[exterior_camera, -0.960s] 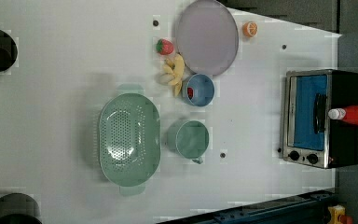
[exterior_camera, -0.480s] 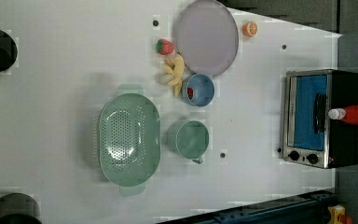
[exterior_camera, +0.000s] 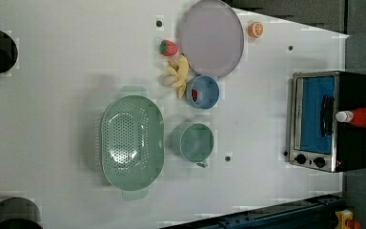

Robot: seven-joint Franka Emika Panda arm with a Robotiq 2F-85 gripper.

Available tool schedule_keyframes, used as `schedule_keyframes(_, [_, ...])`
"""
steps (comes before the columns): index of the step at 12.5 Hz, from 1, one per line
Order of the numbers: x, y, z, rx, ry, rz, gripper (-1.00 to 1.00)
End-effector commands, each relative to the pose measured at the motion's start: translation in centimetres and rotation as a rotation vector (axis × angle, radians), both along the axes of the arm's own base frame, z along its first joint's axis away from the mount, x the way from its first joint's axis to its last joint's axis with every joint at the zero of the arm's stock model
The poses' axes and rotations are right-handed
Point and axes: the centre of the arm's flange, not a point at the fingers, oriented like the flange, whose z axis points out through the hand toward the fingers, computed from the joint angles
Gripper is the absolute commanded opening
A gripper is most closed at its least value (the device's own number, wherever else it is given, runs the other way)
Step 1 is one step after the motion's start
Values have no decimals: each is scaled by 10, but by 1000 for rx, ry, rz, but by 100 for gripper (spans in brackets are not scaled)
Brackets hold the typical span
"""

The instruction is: Pick Ketchup from oven and place it on table.

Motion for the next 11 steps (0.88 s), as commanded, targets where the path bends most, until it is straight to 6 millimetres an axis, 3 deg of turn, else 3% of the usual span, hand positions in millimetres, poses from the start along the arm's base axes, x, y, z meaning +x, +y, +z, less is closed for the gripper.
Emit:
schedule_keyframes(1, [7, 1, -6, -17, -17, 40, 100])
schedule_keyframes(3, [7, -2, -19, -14, -18, 24, 99])
schedule_keyframes(4, [7, -1, -21, -9, -14, 25, 60])
schedule_keyframes(5, [7, -1, -19, -10, -16, 25, 36])
schedule_keyframes(6, [7, -2, -17, -13, -19, 24, 27])
schedule_keyframes(7, [12, -1, 4, -23, -49, 33, 27])
schedule_keyframes(8, [21, 8, 48, -9, -64, 60, 27])
schedule_keyframes(9, [26, 18, 71, 16, -63, 79, 27])
schedule_keyframes(10, [41, 42, 119, 36, -84, 132, 27])
schedule_keyframes(11, [51, 60, 140, 37, -99, 170, 27])
